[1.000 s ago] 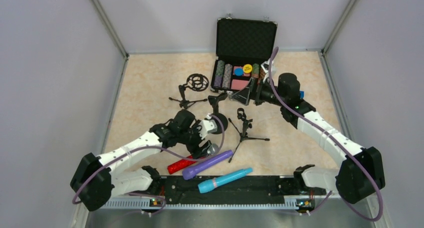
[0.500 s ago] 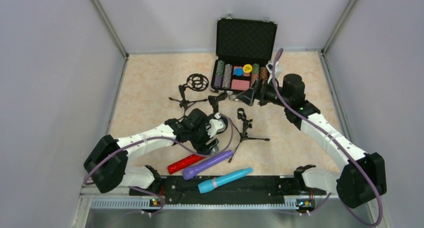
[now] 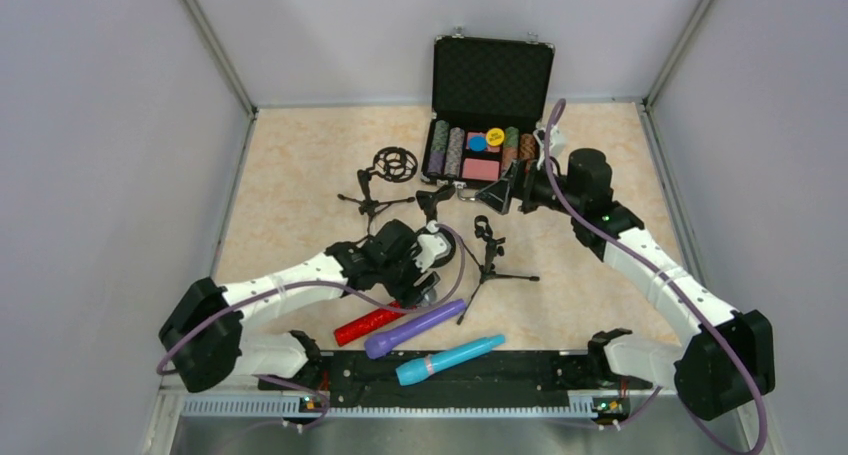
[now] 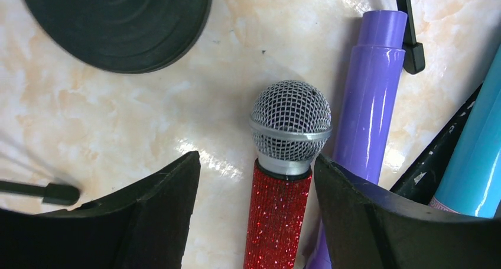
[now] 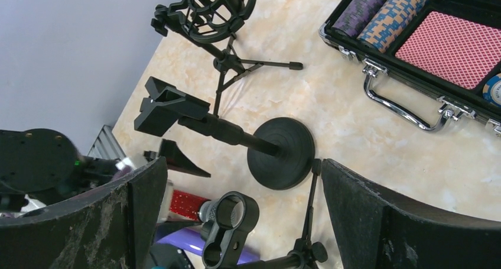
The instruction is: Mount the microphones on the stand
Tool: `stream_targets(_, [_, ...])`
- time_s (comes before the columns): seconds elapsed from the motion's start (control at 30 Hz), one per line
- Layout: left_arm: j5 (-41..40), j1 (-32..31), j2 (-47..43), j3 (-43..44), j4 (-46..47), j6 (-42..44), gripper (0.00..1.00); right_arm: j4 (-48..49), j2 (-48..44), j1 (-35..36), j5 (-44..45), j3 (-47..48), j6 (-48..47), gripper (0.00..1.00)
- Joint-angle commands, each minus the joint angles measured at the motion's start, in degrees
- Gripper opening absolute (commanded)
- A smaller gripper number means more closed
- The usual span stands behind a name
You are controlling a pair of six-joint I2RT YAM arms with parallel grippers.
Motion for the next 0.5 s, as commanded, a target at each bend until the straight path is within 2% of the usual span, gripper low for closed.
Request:
stream_targets(0.0, [-3.01, -0.24, -7.72, -2.45, 4.08, -2.01, 0.75, 0.73, -2.03, -0.38, 0.68, 1.28, -1.59, 0.99])
stream_targets(0.2, [-3.27, -0.25, -19.78, -7.11, 7.21, -2.08, 0.76, 0.73, -2.08, -0.38, 0.37, 1.44, -2.08, 0.99])
stream_targets(0.33, [-3.62, -0.25, -26.57, -7.93, 5.88, -0.65, 0.75, -0.95, -2.15, -0.42, 0.28, 1.75, -2.59, 0.99])
stream_targets(0.47, [-4.24, -0.25, -30.48, -7.95, 8.26, -5.20, 0.75, -1.03, -1.93, -0.35, 0.20, 1.89, -2.72, 0.99])
